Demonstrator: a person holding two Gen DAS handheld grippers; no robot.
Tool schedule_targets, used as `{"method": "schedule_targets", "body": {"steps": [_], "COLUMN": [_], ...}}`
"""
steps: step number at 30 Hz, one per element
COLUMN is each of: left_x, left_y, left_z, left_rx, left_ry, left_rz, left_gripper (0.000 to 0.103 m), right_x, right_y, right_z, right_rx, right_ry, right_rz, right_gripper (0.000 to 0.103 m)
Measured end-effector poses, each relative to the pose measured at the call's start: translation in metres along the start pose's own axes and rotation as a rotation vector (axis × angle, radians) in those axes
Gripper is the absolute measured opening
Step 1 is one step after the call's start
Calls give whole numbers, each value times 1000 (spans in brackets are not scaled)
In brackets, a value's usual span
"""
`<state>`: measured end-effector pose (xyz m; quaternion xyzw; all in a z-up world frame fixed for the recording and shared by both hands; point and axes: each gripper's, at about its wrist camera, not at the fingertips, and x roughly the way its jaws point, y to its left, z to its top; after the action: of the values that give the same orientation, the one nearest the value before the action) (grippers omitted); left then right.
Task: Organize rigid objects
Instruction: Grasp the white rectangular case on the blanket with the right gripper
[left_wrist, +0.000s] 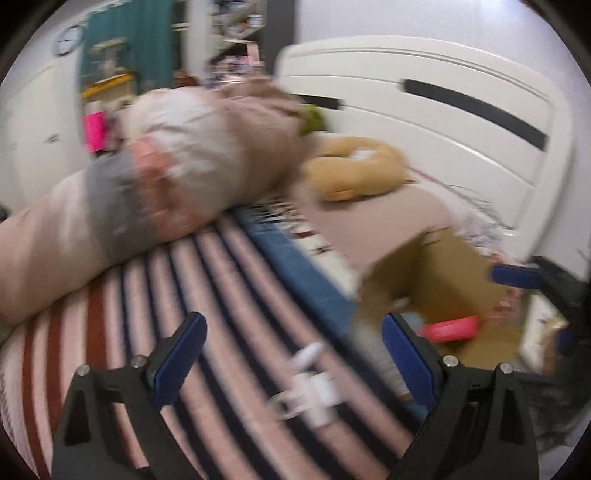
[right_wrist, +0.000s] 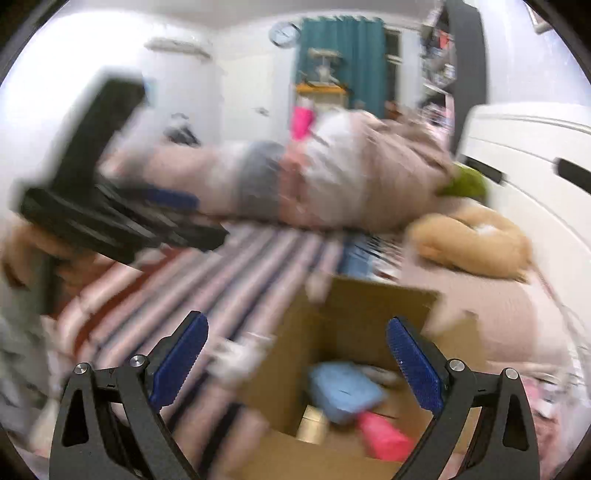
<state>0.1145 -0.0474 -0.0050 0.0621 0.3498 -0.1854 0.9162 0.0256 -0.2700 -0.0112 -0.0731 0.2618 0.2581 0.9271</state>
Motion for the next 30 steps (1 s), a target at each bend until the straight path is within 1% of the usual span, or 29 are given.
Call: {"method": "schedule_targets", "body": {"steps": [2,4,5,6,7,9,11,12,13,14,16,17,20,22,24,25,26,27,29,30], "left_x": [0,4,8,11,15,22,32,34,38,42,50,53,60,60,61,61,61,61,61,61], "left_y": [20,37,46,51,57,67,72,74,76,78,79,79,78,79,81,81,80,81,81,82], "left_z": [-21,-44,-56,-67,-78,-99,-121,-130,-138,-145,-154,-157,-163,-166,-165,-166,-165,-165,-166,-166], "left_rx": [-35,-71,-89,-103,-117,-144,-182,-197,-212,-224,-234,-235,-239,-249,-260,-261,-259,-257,-256,-257], "left_ry": [7,15,19,24,31,40,56,62,66,70,79,80,90,86,85,85,85,85,87,87], "left_rz": [41,54,57,62,72,85,78,69,59,48,33,32,30,27,18,15,17,20,20,19], "left_gripper": [94,94,94,94,94,94,94,94,94,94,94,94,94,94,94,94,94,94,94,94], "right_x": [1,8,11,18,27,50,74,85,99,107,129,136,159,169,174,177,179,181,181,178], "right_y": [26,57,66,76,83,93,92,89,81,74,63,60,53,48,45,44,42,41,41,43], "right_z": [4,0,-3,-7,-15,-34,-56,-66,-81,-90,-113,-119,-130,-134,-136,-135,-134,-134,-134,-134], "right_rx": [-18,-43,-39,-20,17,109,210,255,333,383,498,522,574,623,657,659,656,658,645,617], "right_ry": [-6,-8,-6,5,26,73,122,144,169,176,195,191,193,187,163,153,156,168,172,187], "right_rz": [65,103,126,155,186,221,195,167,129,115,60,53,27,10,-17,-23,-49,-72,-57,-52], "right_gripper": [96,88,81,76,73,64,63,63,63,63,63,63,63,60,53,47,33,32,32,32]}}
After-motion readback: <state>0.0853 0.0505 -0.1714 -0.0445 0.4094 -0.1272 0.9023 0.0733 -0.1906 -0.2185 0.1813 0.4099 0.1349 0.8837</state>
